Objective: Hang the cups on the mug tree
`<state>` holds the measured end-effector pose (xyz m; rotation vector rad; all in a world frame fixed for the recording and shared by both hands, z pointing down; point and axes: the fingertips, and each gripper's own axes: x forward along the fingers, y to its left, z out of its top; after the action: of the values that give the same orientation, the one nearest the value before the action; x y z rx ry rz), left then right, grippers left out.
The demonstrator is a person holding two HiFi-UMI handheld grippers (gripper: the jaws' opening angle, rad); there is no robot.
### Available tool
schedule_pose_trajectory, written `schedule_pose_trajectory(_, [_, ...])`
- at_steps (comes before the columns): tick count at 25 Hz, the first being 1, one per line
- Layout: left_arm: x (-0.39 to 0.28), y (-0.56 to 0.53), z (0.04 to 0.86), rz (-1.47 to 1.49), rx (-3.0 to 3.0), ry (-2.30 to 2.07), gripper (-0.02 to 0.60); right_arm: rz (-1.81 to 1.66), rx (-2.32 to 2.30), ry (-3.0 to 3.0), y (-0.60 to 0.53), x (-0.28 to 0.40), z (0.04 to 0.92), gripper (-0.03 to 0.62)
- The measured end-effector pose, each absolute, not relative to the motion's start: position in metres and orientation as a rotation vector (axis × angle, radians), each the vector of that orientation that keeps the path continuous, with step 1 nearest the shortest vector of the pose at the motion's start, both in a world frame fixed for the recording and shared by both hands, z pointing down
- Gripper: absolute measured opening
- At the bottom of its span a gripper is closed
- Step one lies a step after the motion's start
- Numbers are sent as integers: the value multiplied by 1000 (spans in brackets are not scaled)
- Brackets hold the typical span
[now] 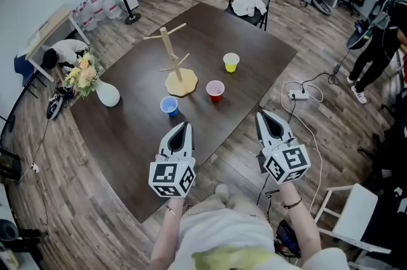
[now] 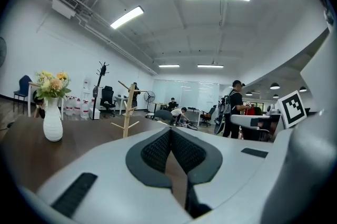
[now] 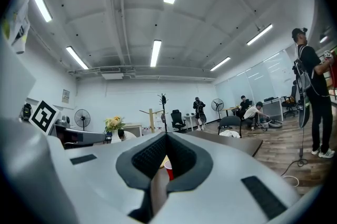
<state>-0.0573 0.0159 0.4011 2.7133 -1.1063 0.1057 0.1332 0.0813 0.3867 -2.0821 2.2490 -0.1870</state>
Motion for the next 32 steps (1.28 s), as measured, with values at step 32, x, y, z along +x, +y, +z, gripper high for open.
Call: schedule_pose_trajectory(32, [51,-124,460,208,2498,-1160,15,-351,-1996,2459,-108,227,447,20])
